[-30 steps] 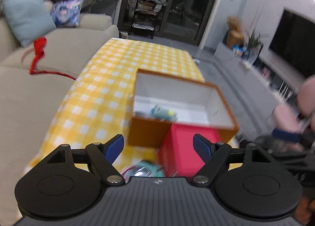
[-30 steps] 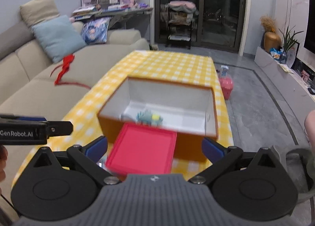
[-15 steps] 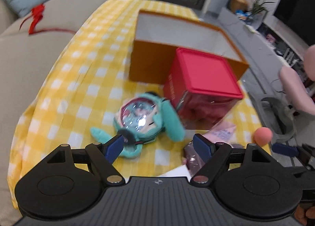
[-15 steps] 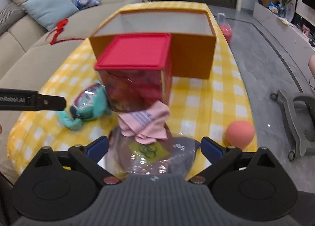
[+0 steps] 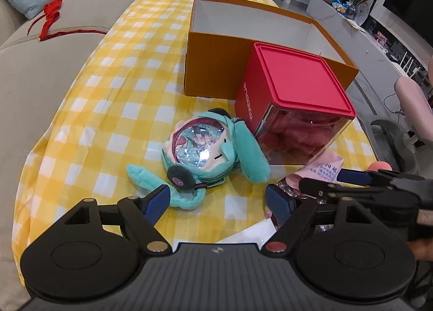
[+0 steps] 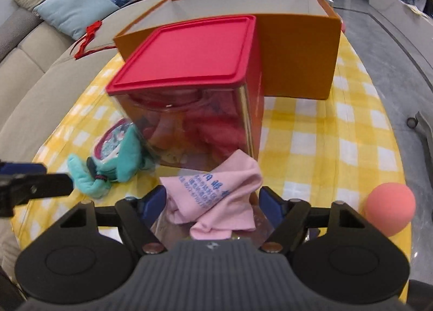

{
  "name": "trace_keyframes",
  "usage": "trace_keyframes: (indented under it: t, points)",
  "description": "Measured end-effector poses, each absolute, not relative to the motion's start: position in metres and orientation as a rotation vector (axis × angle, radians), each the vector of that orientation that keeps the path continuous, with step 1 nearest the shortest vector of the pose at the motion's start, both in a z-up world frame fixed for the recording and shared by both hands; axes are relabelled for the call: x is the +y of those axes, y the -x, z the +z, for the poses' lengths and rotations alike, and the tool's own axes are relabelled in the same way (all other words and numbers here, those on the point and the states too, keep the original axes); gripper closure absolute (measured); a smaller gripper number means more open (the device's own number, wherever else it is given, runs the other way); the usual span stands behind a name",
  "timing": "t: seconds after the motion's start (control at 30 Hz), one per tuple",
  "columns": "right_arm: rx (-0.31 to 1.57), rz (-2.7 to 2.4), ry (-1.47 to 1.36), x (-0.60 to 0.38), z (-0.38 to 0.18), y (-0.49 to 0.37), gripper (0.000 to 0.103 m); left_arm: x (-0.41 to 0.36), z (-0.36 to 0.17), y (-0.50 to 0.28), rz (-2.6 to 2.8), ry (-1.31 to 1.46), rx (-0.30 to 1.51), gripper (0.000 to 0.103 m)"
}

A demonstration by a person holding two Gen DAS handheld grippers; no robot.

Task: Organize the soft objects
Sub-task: 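Grasp the pink towel with the right gripper and lift it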

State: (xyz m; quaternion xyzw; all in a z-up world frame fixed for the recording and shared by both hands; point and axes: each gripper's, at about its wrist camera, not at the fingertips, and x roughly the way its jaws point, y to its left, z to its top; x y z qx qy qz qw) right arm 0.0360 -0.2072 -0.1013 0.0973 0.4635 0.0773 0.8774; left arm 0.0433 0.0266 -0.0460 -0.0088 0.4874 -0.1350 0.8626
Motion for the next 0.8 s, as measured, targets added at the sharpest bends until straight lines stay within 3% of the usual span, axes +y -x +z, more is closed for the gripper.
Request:
trace_keyframes:
  t: [0.07, 0.3, 0.37, 0.8]
  points:
    - [0.958, 0.149, -0.207, -0.209, -0.103, -0.039, 0.034, 0.026, -0.047, -0.044, -0.283, 0.016, 1.025, 0.009]
    - [0.913, 0.143, -0.217, -0.217, -0.102, -0.035, 0.083, 0.023, -0.053, -0.047, -0.280, 0.004, 1.036, 0.009]
    - [0.891, 0.137, -0.208, -0.219, -0.099, -0.032, 0.087, 0.022, -0.054, -0.048, -0.273, -0.006, 1.035, 0.009]
    - [0.771, 0.102, -0.179, -0.233, -0.067, -0.017, 0.087, 0.017, -0.068, -0.064, -0.345, -0.055, 0.988, 0.009]
